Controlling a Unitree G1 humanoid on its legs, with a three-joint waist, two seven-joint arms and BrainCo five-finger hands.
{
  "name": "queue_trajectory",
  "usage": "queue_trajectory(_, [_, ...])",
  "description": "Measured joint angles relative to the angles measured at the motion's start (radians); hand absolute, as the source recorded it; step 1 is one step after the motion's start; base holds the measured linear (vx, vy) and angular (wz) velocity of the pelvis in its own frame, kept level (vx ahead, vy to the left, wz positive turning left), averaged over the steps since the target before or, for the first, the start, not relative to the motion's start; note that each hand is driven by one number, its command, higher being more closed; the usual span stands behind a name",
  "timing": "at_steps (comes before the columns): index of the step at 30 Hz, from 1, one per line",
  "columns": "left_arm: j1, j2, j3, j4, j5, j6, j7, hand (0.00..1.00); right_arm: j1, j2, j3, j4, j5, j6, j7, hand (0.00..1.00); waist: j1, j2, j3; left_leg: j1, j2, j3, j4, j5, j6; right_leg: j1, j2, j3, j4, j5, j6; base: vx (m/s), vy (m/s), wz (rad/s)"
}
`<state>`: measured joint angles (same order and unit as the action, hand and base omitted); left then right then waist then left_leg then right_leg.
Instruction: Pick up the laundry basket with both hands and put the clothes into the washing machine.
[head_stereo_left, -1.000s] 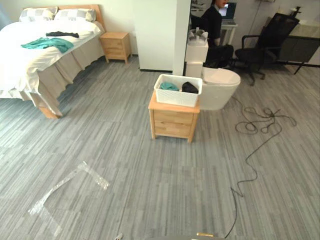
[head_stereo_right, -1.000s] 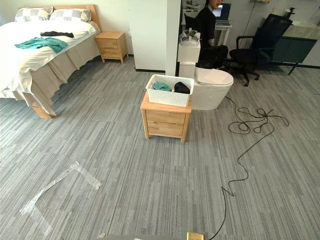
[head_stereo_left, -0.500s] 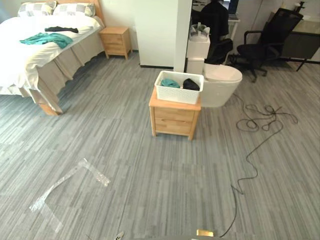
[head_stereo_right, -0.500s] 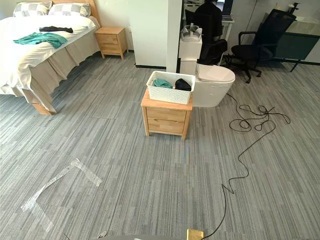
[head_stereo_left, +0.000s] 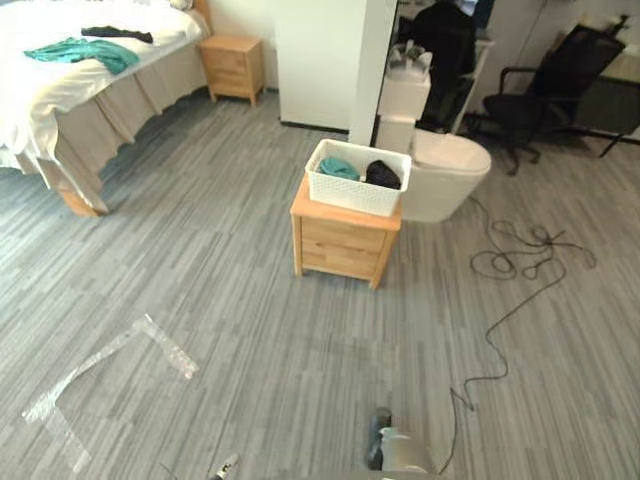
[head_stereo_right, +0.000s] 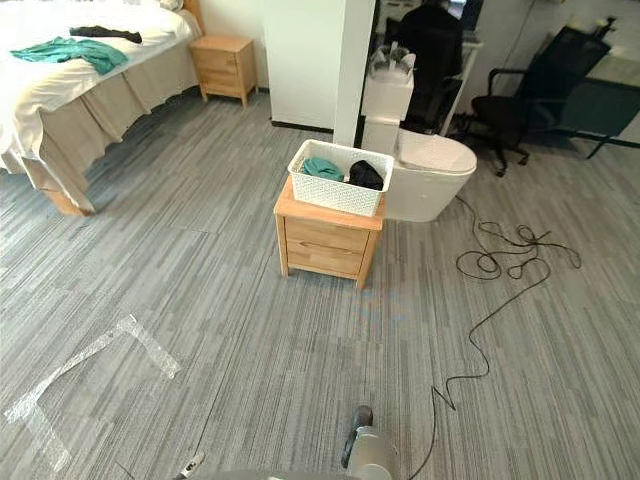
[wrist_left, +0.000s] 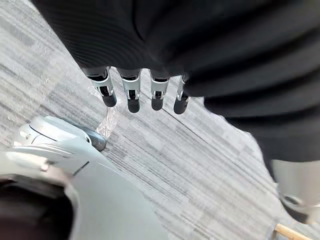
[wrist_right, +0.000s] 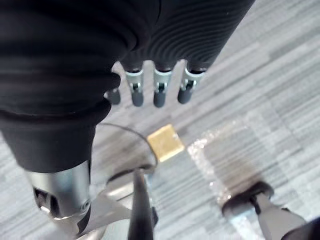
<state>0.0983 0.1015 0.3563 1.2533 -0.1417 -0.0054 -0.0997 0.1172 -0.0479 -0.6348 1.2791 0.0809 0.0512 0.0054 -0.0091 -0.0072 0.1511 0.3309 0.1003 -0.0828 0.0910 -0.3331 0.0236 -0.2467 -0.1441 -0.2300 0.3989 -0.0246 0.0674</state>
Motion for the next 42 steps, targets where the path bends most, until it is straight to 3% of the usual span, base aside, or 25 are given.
queue_trajectory(2, [0.006,-0.02,0.068,-0.006,-0.004,0.0,-0.009,0.0,-0.024,-0.021,-0.038,0.015,0.002,-0.001,-0.003,0.0,-0.003,0.027,-0.015,-0.151,0.045,0.008,0.364,0.029,-0.016,0.046,0.047,-0.035,-0.015,-0.037,-0.027,0.67,-0.4,0.33])
queue_trajectory(3, [0.001,-0.036,0.081,-0.007,-0.015,0.002,-0.01,0.0,-0.029,-0.023,-0.034,0.014,0.012,-0.002,-0.005,0.0,-0.001,0.053,-0.013,-0.249,0.081,0.013,0.608,0.113,-0.024,0.119,0.089,-0.061,-0.07,-0.036,-0.047,0.57,-0.346,0.12])
queue_trajectory(4, [0.002,-0.044,0.081,-0.007,-0.027,0.002,-0.011,0.0,-0.031,-0.029,-0.025,0.01,0.023,-0.003,-0.006,0.0,0.005,0.061,-0.008,-0.292,0.105,0.019,0.713,0.179,-0.027,0.157,0.112,-0.065,-0.095,-0.044,-0.061,0.59,-0.276,-0.07])
queue_trajectory(5, [0.009,-0.049,0.067,-0.009,-0.047,0.002,-0.011,0.0,-0.044,-0.045,0.02,0.011,0.037,-0.004,-0.014,0.0,0.029,0.07,-0.005,-0.366,0.148,0.057,0.923,0.217,-0.025,0.229,0.148,-0.058,-0.137,-0.06,-0.086,0.45,-0.18,-0.22])
queue_trajectory(7, [0.01,-0.036,0.016,-0.037,-0.069,0.0,-0.017,0.0,-0.069,-0.065,0.124,0.018,0.047,-0.006,-0.03,0.0,0.053,0.052,0.003,-0.464,0.16,0.163,1.097,0.198,-0.006,0.339,0.16,-0.016,-0.209,-0.067,-0.092,0.46,-0.169,-0.45])
queue_trajectory(11, [0.006,-0.025,-0.044,-0.084,-0.135,-0.014,-0.024,0.0,-0.196,-0.052,0.164,0.032,0.048,-0.007,-0.053,0.0,0.086,0.021,0.024,-0.603,0.094,0.284,0.803,0.119,-0.021,0.435,0.122,0.07,-0.301,-0.065,-0.089,0.48,-0.044,-0.72])
queue_trajectory(13, [0.01,-0.028,-0.047,-0.084,-0.159,-0.023,-0.024,0.0,-0.234,-0.031,0.179,0.03,0.048,-0.02,-0.055,0.0,0.104,0.017,0.025,-0.599,0.039,0.294,0.391,0.156,-0.065,0.481,0.087,0.102,-0.336,-0.084,-0.061,0.38,0.118,-0.65])
queue_trajectory(14, [0.018,-0.041,-0.047,-0.08,-0.16,-0.027,-0.024,0.0,-0.232,-0.02,0.236,0.021,0.048,-0.037,-0.053,0.0,0.103,0.043,0.013,-0.591,0.039,0.269,0.118,0.205,-0.098,0.527,0.091,0.115,-0.373,-0.115,-0.03,0.4,0.203,-0.39])
queue_trajectory(15, [0.02,-0.047,-0.047,-0.074,-0.16,-0.028,-0.023,0.0,-0.224,-0.018,0.253,0.011,0.048,-0.041,-0.053,0.0,0.102,0.055,0.006,-0.602,0.042,0.259,0.09,0.204,-0.097,0.543,0.094,0.114,-0.377,-0.135,-0.014,0.43,0.244,-0.19])
queue_trajectory(16, [0.019,-0.045,-0.036,-0.065,-0.157,-0.028,-0.023,0.0,-0.209,-0.015,0.253,-0.015,0.048,-0.045,-0.05,0.0,0.101,0.052,0.005,-0.613,0.029,0.244,0.133,0.259,-0.057,0.58,0.078,0.11,-0.374,-0.171,0.003,0.53,0.335,0.05])
queue_trajectory(17, [0.04,-0.038,-0.006,-0.065,-0.145,-0.027,-0.019,0.0,-0.177,-0.014,0.235,-0.007,0.047,-0.043,-0.05,0.0,0.103,0.011,-0.022,-0.606,-0.033,0.244,0.195,0.277,-0.036,0.613,0.015,0.105,-0.323,-0.219,-0.005,0.55,0.305,0.07])
queue_trajectory(19, [0.051,-0.034,-0.001,-0.062,-0.137,-0.027,-0.002,0.0,-0.138,-0.014,0.195,-0.006,0.047,-0.044,-0.051,0.0,0.103,-0.007,-0.039,-0.554,-0.075,0.269,0.194,0.287,-0.016,0.536,-0.043,0.129,-0.079,-0.219,-0.03,0.64,0.33,0.03])
queue_trajectory(22, [0.027,0.012,-0.037,-0.028,-0.123,-0.02,-0.003,0.0,-0.105,0.02,0.053,0.004,0.077,-0.043,-0.048,0.0,0.079,-0.039,-0.015,-0.439,-0.144,0.26,0.197,0.258,0.034,0.345,-0.109,0.182,0.48,-0.087,-0.031,0.54,0.284,0.26])
queue_trajectory(24, [0.012,0.029,-0.08,-0.027,-0.123,-0.018,-0.008,0.0,-0.073,0.021,0.001,0.012,0.076,-0.037,-0.04,0.0,0.053,-0.049,-0.002,-0.297,-0.162,0.229,0.144,0.216,0.041,0.23,-0.115,0.128,0.691,-0.118,-0.039,0.51,0.178,0.39])
queue_trajectory(26, [0.004,0.026,-0.09,-0.03,-0.123,-0.018,-0.011,0.0,-0.043,0.028,-0.055,0.004,0.076,-0.032,-0.027,0.0,0.052,-0.036,-0.004,-0.199,-0.16,0.233,0.05,0.212,0.038,0.15,-0.13,0.034,0.585,-0.187,-0.033,0.41,0.107,-0.05])
queue_trajectory(28, [-0.015,0.016,-0.088,-0.038,-0.126,-0.02,-0.01,0.0,-0.027,0.045,-0.104,-0.02,0.075,-0.031,-0.023,0.0,0.051,-0.025,-0.001,-0.151,-0.158,0.25,-0.017,0.21,0.035,0.092,-0.112,-0.053,0.313,-0.198,-0.016,0.39,0.05,-0.2])
queue_trajectory(29, [-0.024,0.012,-0.088,-0.038,-0.127,-0.021,-0.01,0.0,-0.022,0.045,-0.122,-0.021,0.076,-0.026,-0.023,0.0,0.047,-0.019,-0.002,-0.137,-0.151,0.258,-0.021,0.204,0.027,0.087,-0.061,-0.06,0.074,-0.168,0.005,0.32,-0.007,-0.15])
queue_trajectory(30, [-0.031,0.012,-0.088,-0.037,-0.127,-0.02,-0.01,0.0,-0.022,0.044,-0.123,-0.017,0.076,-0.021,-0.023,0.0,0.047,-0.018,-0.002,-0.127,-0.151,0.259,-0.015,0.2,0.025,0.092,-0.032,-0.042,-0.025,-0.132,-0.001,0.46,-0.033,0.09])
queue_trajectory(31, [-0.038,0.009,-0.088,-0.039,-0.126,-0.022,-0.011,0.0,0.0,0.049,-0.113,-0.015,0.079,-0.02,-0.026,0.0,0.042,-0.018,-0.004,-0.107,-0.151,0.254,-0.012,0.185,0.004,0.113,0.001,-0.019,-0.136,-0.038,-0.036,0.6,-0.098,0.53])
queue_trajectory(32, [-0.052,-0.009,-0.088,-0.07,-0.124,-0.025,-0.01,0.0,0.02,0.051,-0.061,-0.014,0.085,-0.02,-0.029,0.0,0.031,-0.019,-0.005,-0.091,-0.153,0.246,-0.007,0.167,-0.02,0.141,0.02,-0.012,-0.178,0.06,-0.066,0.51,-0.09,0.76])
queue_trajectory(33, [-0.053,-0.033,-0.086,-0.082,-0.125,-0.029,-0.01,0.0,0.021,0.036,-0.029,-0.016,0.091,-0.02,-0.028,0.0,0.025,-0.011,-0.011,-0.09,-0.139,0.241,0.008,0.153,-0.028,0.158,0.026,-0.021,-0.186,0.066,-0.063,0.47,-0.105,0.79])
queue_trajectory(36, [-0.058,-0.072,-0.063,-0.152,-0.124,-0.042,-0.014,0.0,-0.001,0.01,0.09,-0.052,0.087,-0.024,-0.03,0.0,0.026,0.011,-0.026,-0.257,-0.074,0.25,0.359,0.128,-0.054,0.234,0.042,-0.105,-0.278,0.044,-0.072,0.4,-0.161,0.64])
queue_trajectory(39, [-0.044,-0.111,-0.034,-0.153,-0.155,-0.045,-0.01,0.0,-0.015,-0.044,0.178,-0.084,0.09,-0.029,-0.056,0.0,0.06,0.065,-0.024,-0.438,0.079,0.283,0.831,0.147,-0.061,0.352,0.099,-0.127,-0.312,-0.004,-0.088,0.3,-0.131,0.17])
queue_trajectory(40, [-0.031,-0.103,-0.04,-0.148,-0.163,-0.048,-0.01,0.0,-0.026,-0.04,0.169,-0.075,0.102,-0.031,-0.065,0.0,0.062,0.06,-0.024,-0.44,0.092,0.284,0.827,0.145,-0.058,0.369,0.096,-0.124,-0.317,-0.004,-0.087,0.32,-0.09,-0.28])
queue_trajectory(42, [-0.031,-0.085,-0.046,-0.132,-0.171,-0.05,-0.008,0.0,-0.09,-0.012,0.117,-0.067,0.135,-0.045,-0.071,0.0,0.08,0.045,-0.03,-0.426,0.137,0.286,0.605,0.144,-0.057,0.397,0.069,-0.098,-0.339,-0.006,-0.083,0.21,-0.034,-0.43])
